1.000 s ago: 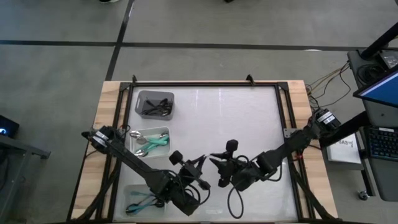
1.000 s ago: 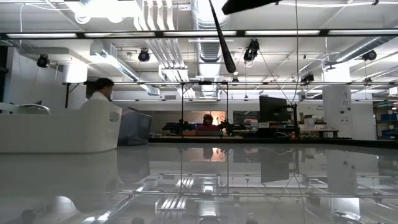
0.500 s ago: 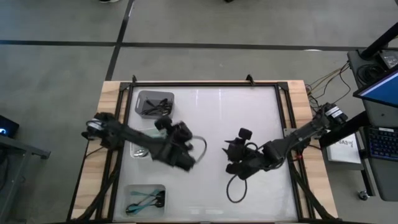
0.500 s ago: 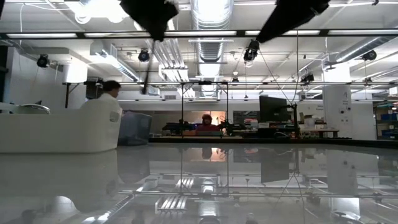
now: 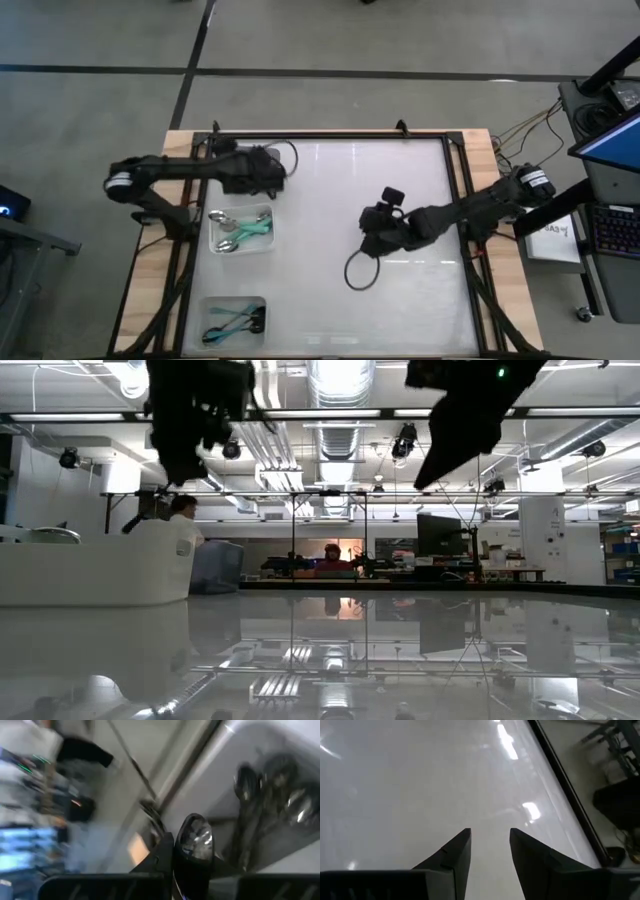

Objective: Sort silverware by color (type)
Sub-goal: Put the black spoon into the black bin

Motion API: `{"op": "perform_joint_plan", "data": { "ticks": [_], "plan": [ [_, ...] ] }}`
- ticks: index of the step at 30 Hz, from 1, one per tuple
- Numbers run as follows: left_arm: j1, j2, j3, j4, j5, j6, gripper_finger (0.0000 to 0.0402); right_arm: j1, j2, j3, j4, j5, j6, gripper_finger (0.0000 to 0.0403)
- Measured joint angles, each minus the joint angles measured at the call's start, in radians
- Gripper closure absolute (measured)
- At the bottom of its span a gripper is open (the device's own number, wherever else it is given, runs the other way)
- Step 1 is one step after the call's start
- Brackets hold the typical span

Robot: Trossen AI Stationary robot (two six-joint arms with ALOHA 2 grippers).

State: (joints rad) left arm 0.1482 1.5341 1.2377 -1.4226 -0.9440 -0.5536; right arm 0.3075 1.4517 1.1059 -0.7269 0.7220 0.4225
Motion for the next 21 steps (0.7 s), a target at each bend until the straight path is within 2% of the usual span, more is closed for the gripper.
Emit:
{"op": "perform_joint_plan", "data": {
  "ticks": [2,6,10,12,16,19,21],
  "plan": [
    [0.07,-0.05,-0.088,0.102,0.066,0.075,0.0401,-0.034,0.0,-0.019,0.0,-0.014,-0.02,0.0274],
    [0.159,-0.134,-0.24,0.394,0.125,0.241,0.0401,-0.107,0.004,-0.046,0.007,-0.024,-0.028,0.0274],
    [0.221,-0.162,-0.334,0.606,0.288,0.421,0.0401,-0.168,0.009,-0.07,0.01,-0.046,-0.03,0.0277],
    [0.235,-0.166,-0.35,0.641,0.307,0.471,0.0401,-0.19,0.009,-0.083,0.019,-0.072,-0.031,0.0278],
    [0.236,-0.147,-0.351,0.654,0.258,0.49,0.0382,-0.215,0.009,-0.098,0.051,-0.079,-0.074,0.0275],
    [0.236,-0.139,-0.325,0.663,0.313,0.519,0.0355,-0.231,0.008,-0.099,0.112,-0.089,-0.121,0.0276],
    [0.236,-0.132,-0.308,0.658,0.363,0.558,0.0337,-0.248,0.007,-0.099,0.16,-0.137,-0.164,0.0277]
  ]
}}
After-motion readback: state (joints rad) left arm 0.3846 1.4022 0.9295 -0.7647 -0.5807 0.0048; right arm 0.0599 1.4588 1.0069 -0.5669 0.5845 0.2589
